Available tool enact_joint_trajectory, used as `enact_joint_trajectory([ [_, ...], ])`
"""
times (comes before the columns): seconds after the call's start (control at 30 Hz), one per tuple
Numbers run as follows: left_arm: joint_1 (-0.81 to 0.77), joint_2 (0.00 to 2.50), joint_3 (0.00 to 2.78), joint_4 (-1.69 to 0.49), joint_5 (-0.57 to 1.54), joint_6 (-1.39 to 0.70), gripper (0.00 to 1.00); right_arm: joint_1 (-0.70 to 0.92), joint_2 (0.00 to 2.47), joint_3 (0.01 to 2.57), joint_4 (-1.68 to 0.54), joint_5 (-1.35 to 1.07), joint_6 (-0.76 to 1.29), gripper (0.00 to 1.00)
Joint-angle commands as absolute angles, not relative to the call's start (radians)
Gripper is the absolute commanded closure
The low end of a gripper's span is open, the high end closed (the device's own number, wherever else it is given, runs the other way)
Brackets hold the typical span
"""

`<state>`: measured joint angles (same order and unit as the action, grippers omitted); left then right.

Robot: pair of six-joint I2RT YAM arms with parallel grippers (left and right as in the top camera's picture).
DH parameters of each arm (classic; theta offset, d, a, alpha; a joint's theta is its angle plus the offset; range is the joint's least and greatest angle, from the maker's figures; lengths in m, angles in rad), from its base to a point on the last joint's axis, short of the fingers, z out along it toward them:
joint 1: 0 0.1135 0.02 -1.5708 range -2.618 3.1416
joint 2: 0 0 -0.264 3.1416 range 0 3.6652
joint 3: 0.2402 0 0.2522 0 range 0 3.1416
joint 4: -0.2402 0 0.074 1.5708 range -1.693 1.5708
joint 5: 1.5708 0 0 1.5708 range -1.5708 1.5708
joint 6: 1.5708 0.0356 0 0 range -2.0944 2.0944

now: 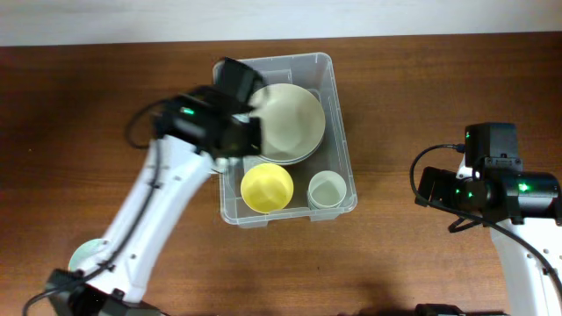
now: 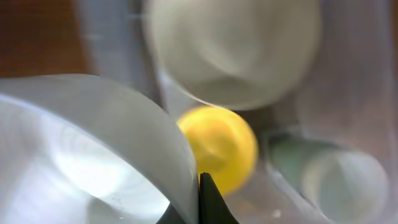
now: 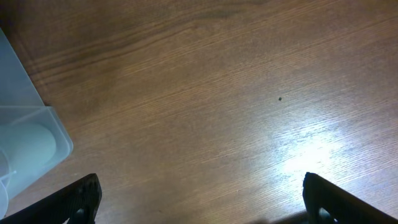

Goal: Pack container
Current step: 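Lower the white bowl into the yellow bowl and release, then grasp the mint green bowl's rim with the left gripper and lift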

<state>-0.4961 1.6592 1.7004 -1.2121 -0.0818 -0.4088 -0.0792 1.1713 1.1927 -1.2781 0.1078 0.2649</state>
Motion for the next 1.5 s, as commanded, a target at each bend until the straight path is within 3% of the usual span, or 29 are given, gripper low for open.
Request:
enact_joint_trajectory([
  [0.0, -0.612, 1.701, 1.704, -1.213, -0.083, -0.438, 0.99, -0.086, 1.164, 1.194, -1.279, 0.109, 0.267, 0.01],
  [0.5, -0.681, 1.977, 1.702, -1.235, -0.039, -0.459, 0.99, -0.086, 1.164, 1.194, -1.283, 0.109, 0.267, 0.01],
  [0.53, -0.681, 1.981, 1.702, -1.241, -0.040, -0.459, 0.91, -0.086, 1.164, 1.194, -1.283, 0.109, 0.267, 0.01],
  [0.6, -0.681, 1.981, 1.703, -1.244, -0.040, -0.459, 0.59, -0.086, 1.164, 1.194, -1.282, 0.109, 0.267, 0.01],
  [0.8, -0.642, 1.957, 1.744, -1.289, -0.065, -0.459, 0.56, -0.086, 1.164, 1.194, -1.283, 0.109, 0.267, 0.01],
  [0.97, -0.493, 1.783, 1.808, -1.329, -0.170, -0.482, 0.55, -0.086, 1.164, 1.194, -1.282, 0.109, 0.267, 0.01],
  [1.2, -0.141, 1.533, 1.804, -1.422, -0.267, -0.628, 0.49, -0.086, 1.164, 1.194, -1.279, 0.109, 0.267, 0.01],
  [1.27, 0.004, 1.505, 1.781, -1.505, -0.324, -0.725, 0.30, -0.086, 1.164, 1.194, -1.279, 0.109, 0.267, 0.01],
  [1.33, 0.119, 1.502, 1.732, -1.532, -0.333, -0.767, 0.20, -0.086, 1.164, 1.194, -1.279, 0.109, 0.267, 0.01],
  [1.47, 0.281, 1.502, 1.567, -1.468, -0.308, -0.770, 0.15, -0.086, 1.164, 1.194, -1.279, 0.109, 0.267, 0.01],
])
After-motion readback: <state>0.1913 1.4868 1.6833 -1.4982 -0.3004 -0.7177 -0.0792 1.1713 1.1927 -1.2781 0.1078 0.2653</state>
